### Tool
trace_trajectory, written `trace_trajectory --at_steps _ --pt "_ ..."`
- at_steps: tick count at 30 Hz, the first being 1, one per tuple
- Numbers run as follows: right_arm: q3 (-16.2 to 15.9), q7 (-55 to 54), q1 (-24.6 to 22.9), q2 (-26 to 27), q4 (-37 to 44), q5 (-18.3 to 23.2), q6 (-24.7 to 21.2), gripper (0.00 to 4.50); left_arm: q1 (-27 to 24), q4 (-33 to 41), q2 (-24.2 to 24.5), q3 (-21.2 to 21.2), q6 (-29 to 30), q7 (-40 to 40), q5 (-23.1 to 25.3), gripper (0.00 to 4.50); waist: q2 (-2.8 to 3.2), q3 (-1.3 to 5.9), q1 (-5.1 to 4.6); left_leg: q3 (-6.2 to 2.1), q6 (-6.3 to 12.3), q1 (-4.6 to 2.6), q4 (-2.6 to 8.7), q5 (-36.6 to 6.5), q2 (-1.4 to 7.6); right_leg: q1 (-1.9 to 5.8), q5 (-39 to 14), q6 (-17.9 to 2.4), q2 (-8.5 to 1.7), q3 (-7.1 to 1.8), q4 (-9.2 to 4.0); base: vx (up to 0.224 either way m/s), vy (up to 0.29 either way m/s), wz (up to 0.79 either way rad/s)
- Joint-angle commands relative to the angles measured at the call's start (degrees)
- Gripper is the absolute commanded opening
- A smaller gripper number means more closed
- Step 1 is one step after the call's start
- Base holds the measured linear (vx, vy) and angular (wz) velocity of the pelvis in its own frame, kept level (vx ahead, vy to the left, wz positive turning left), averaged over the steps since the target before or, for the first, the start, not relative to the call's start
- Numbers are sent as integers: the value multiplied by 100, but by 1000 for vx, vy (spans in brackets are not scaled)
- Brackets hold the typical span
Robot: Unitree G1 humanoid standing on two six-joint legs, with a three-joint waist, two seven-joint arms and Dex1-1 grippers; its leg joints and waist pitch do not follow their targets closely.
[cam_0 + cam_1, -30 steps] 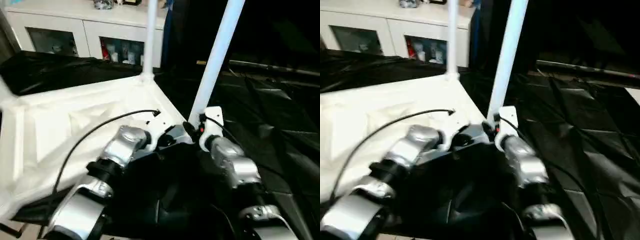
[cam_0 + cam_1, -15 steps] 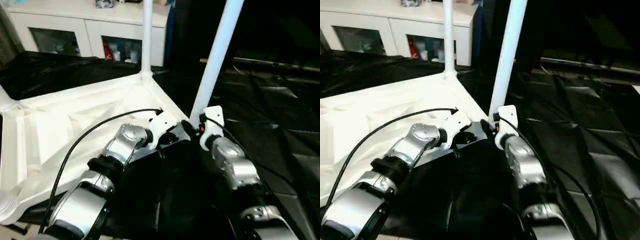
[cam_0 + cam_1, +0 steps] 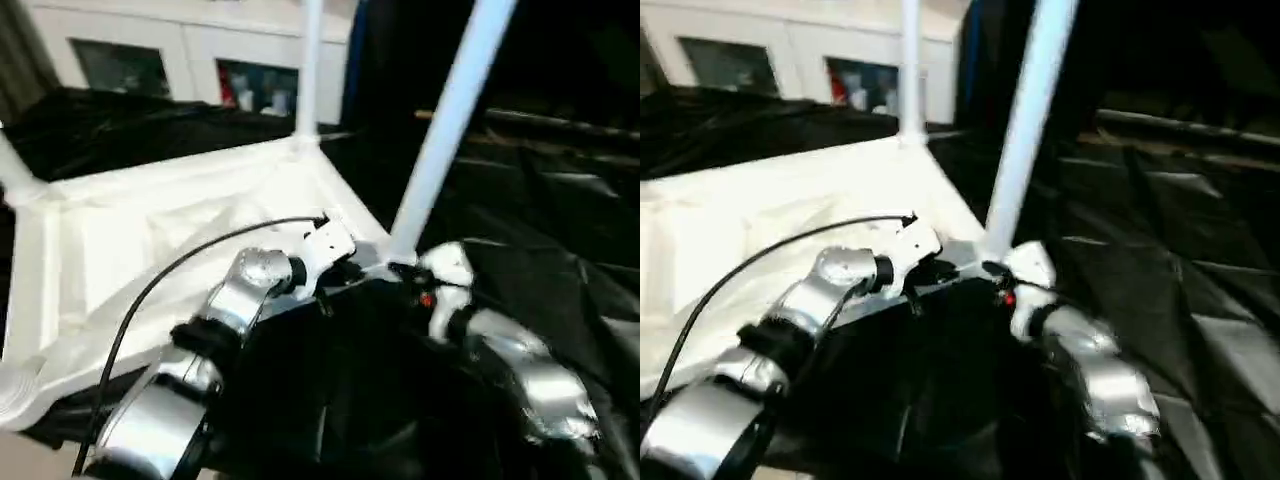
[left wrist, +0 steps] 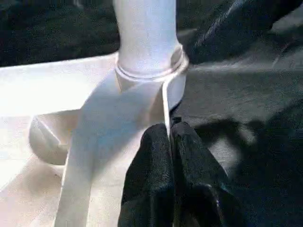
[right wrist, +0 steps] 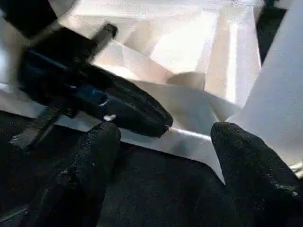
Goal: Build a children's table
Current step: Rotate leg to tighten
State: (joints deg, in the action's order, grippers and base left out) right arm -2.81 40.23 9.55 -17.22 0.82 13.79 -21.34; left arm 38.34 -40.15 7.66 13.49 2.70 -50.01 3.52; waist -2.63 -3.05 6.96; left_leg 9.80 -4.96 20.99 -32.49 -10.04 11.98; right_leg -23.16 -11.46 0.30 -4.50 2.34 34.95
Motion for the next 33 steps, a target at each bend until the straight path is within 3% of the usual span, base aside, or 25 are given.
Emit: trace_trajectory --at_steps 1,2,3,4,6,7,8,9,10,11,12,14,15,17,19,21,22,23,24,25,26,27,28,31,33 --pt "92 221 -84 -122 269 210 -167 355 -87 718 124 -191 417 -177 -308 57 -42 376 11 25 494 -45 299 -491 133 323 415 -1322 -304 -192 -286 0 0 0" --pt "60 245 -79 -127 243 192 -124 355 -225 1074 237 -240 719 -255 -388 57 6 391 -22 8 428 -39 305 -516 140 340 499 -1393 -303 -187 -262 0 0 0" --pt "33 222 -54 -113 179 139 -66 355 -344 1361 341 -253 948 -325 -426 63 31 359 -77 7 350 -25 327 -630 134 317 418 -1417 -289 -180 -285 0 0 0" --pt "-7 121 37 -24 2 37 51 355 -659 2062 593 -298 1500 -428 -492 77 12 355 -92 23 276 -57 325 -826 126 312 204 -1413 -290 -181 -305 0 0 0" --pt "-13 56 102 46 -71 29 62 355 -829 2417 736 -349 1771 -451 -535 98 19 324 -142 21 208 -34 353 -931 128 304 -151 -1395 -299 -188 -323 0 0 0" --pt "-28 -2 173 128 -130 40 57 355 -1006 2764 901 -433 2047 -477 -590 99 -13 318 -150 36 191 -50 352 -992 120 291 -322 -1351 -286 -189 -356 0 0 0" --pt "-71 -50 244 203 -156 64 25 355 -1203 3133 1099 -542 2342 -509 -655 107 4 322 -165 28 151 -52 359 -983 119 294 -468 -1309 -286 -192 -351 0 0 0" --pt "-111 -81 295 254 -166 81 -4 355 -1342 3385 1243 -631 2537 -525 -700 107 -12 310 -190 13 101 -23 378 -988 125 309 -574 -1263 -294 -192 -332 0 0 0" --pt "-147 -125 363 320 -201 86 -29 355 -1501 3667 1398 -747 2745 -518 -775 122 -15 300 -185 16 82 -42 382 -1048 125 278 -792 -1174 -283 -189 -350 0 0 0" --pt "-149 -126 367 324 -204 87 -29 355 -1510 3686 1406 -754 2760 -517 -781 135 10 302 -181 23 75 -70 378 -1073 122 256 -844 -1155 -276 -195 -371 0 0 0" --pt "-215 -186 500 445 -349 60 6 355 -1797 4204 1637 -942 3152 -536 -1008 143 11 310 -166 28 51 -97 369 -1030 127 236 -716 -1189 -269 -199 -348 0 0 0" --pt "-287 -244 641 571 -557 -20 108 355 -2100 4729 1833 -1130 3564 -605 -1291 154 -7 295 -180 25 3 -52 392 -1005 116 252 -700 -1201 -260 -189 -329 0 0 0" --pt "-302 -294 739 672 -710 -50 176 355 -2318 5050 1938 -1215 3742 -698 -1480 168 16 302 -169 21 -18 -74 387 -1018 119 236 -702 -1214 -261 -186 -323 0 0 0" --pt "-262 -638 1030 979 -1153 -167 354 355 -2850 5766 2137 -1406 4138 -903 -1873 184 -35 298 -196 27 -59 -50 402 -972 113 238 -595 -1260 -249 -184 -302 0 0 0" --pt "-181 -1114 1320 1322 -1617 -258 542 355 -3320 6385 2312 -1562 4570 -945 -2079 185 -21 306 -193 41 -73 -73 392 -928 101 226 -597 -1234 -242 -194 -293 0 0 0" --pt "-155 -1365 1465 1481 -1877 -312 659 355 -3547 6641 2390 -1671 4770 -928 -2163 219 17 304 -184 59 -126 -126 378 -948 98 182 -457 -1159 -205 -195 -290 0 0 0" --pt "-142 -1446 1503 1527 -1952 -321 693 355 -3612 6706 2418 -1707 4818 -924 -2192 219 3 293 -196 53 -140 -105 390 -951 88 198 -436 -1130 -196 -195 -290 0 0 0" --pt "-50 -1706 1632 1644 -2191 -337 799 355 -3782 6784 2443 -1804 4839 -917 -2214 224 34 292 -171 54 -176 -124 390 -1006 78 195 -441 -1054 -185 -196 -295 0 0 0" --pt "18 -1892 1732 1729 -2382 -352 888 355 -3912 6869 2475 -1881 4888 -885 -2265 227 3 286 -204 43 -234 -87 405 -1093 77 219 -515 -1023 -206 -202 -296 0 0 0" --pt "18 -1892 1732 1729 -2382 -352 888 355 -3912 6869 2475 -1881 4888 -885 -2265 251 7 293 -208 36 -267 -85 409 -1118 69 228 -576 -988 -198 -196 -294 0 0 0" --pt "225 -2269 1935 1849 -2732 -322 988 355 -4169 6927 2512 -2018 4828 -845 -2258 251 -14 302 -200 48 -267 -113 387 -1124 71 204 -546 -931 -199 -207 -292 0 0 0" --pt "344 -2474 2061 1899 -2962 -312 1070 355 -4329 6998 2551 -2111 4836 -783 -2298 267 -30 290 -232 34 -297 -66 407 -1183 63 224 -658 -902 -204 -208 -289 0 0 0" --pt "469 -2696 2222 1900 -3255 -321 1186 355 -4528 7114 2579 -2258 4893 -744 -2399 267 -26 302 -222 46 -309 -107 393 -1279 66 195 -765 -826 -197 -207 -308 0 0 0" --pt "723 -3151 2603 1824 -3959 -339 1494 355 -5039 7345 2607 -2640 4981 -703 -2545 301 -41 286 -227 43 -329 -105 399 -1370 64 177 -763 -820 -173 -204 -306 0 0 0" --pt "853 -3414 2783 1719 -4279 -344 1625 355 -5294 7345 2562 -2825 4904 -711 -2548 301 -35 289 -209 53 -344 -128 390 -1449 70 154 -816 -809 -173 -205 -315 0 0 0"
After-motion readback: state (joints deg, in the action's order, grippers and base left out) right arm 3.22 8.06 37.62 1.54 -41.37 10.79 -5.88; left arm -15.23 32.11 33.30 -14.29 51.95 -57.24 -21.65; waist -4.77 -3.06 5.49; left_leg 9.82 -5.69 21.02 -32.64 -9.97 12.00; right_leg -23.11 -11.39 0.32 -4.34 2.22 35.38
